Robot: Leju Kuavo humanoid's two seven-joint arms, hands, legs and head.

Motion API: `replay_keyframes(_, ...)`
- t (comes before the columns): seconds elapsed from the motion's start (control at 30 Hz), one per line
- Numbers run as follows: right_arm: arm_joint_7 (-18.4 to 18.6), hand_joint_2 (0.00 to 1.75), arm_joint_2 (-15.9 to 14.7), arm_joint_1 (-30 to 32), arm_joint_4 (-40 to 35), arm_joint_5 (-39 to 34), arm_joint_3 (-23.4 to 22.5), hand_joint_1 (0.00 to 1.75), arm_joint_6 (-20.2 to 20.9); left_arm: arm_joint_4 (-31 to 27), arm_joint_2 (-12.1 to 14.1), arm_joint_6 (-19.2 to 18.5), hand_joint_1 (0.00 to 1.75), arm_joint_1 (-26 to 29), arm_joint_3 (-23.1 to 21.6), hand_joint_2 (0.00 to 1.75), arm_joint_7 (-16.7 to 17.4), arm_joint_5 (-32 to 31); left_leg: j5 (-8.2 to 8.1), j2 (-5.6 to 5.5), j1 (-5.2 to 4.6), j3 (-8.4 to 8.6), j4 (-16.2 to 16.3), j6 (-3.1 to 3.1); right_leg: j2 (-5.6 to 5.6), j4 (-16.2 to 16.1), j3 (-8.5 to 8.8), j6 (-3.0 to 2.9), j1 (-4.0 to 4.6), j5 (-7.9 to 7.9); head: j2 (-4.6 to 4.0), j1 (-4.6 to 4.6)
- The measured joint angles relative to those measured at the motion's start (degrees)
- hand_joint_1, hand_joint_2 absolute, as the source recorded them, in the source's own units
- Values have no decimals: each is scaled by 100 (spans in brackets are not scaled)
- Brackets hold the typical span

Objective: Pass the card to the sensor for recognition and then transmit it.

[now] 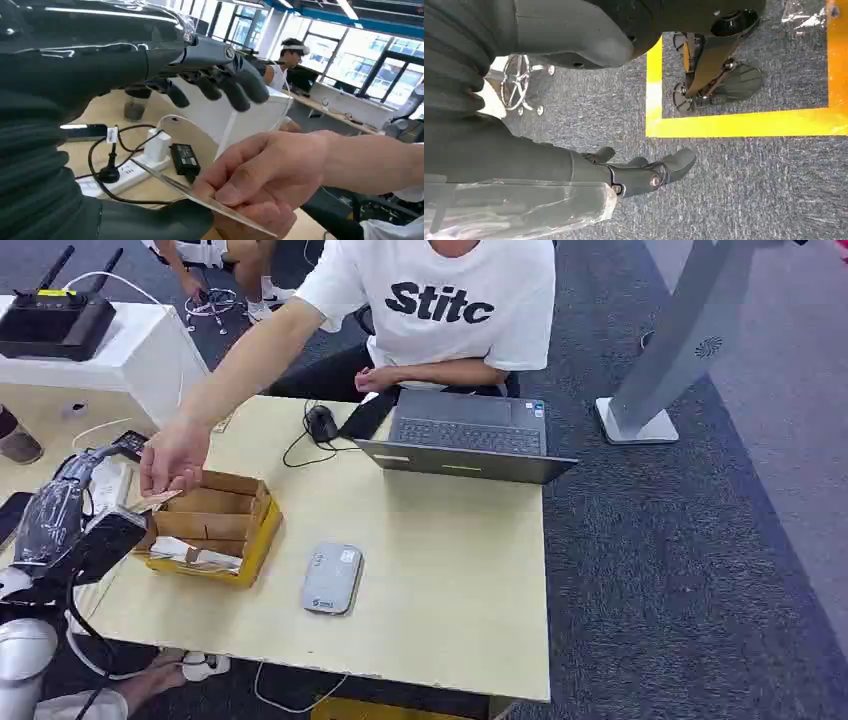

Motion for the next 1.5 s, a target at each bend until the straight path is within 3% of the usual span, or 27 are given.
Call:
replay_keyframes(0.97, 20, 175, 37, -1, 0, -2, 140, 0, 11, -118, -417, 37, 175, 224, -103, 175, -175, -33, 0, -2, 0, 0, 0, 0, -2, 0, 0, 0, 0, 0, 0, 0)
replay_keyframes(1.5, 87, 175, 44, -33, -2, 61, 352, 0, 87, 129, -1033, -7, 175, 197, -1241, 175, -157, -404, 0, -2, -2, 0, 1, 0, -2, -1, 0, 1, -1, 0, 0, 0)
